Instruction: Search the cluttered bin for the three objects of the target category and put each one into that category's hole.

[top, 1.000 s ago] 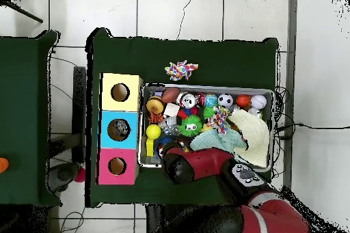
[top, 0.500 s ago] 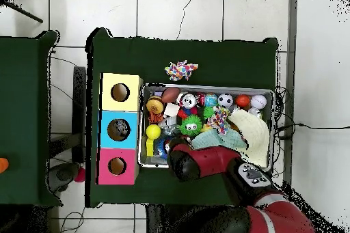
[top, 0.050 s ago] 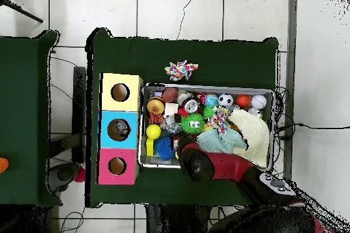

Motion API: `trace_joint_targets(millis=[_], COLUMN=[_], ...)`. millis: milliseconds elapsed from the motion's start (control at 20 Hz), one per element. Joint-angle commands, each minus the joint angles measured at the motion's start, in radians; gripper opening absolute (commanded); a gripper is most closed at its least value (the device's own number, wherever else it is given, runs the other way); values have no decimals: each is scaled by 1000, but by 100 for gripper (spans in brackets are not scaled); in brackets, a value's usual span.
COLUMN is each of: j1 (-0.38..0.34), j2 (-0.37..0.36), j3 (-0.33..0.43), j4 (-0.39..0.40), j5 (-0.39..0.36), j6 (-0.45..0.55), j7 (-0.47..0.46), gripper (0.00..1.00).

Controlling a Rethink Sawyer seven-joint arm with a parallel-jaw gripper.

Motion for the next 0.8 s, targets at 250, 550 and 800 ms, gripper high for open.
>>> trace_joint_targets(millis=[250, 550, 800], j1=[-134, -143, -172], j2=[170, 158, 193], j3=[172, 190, 232], j4=[28, 70, 84], j5=[221, 281, 315], j6=[108, 123, 115], j7=[264, 238, 224], gripper=[100, 100, 100])
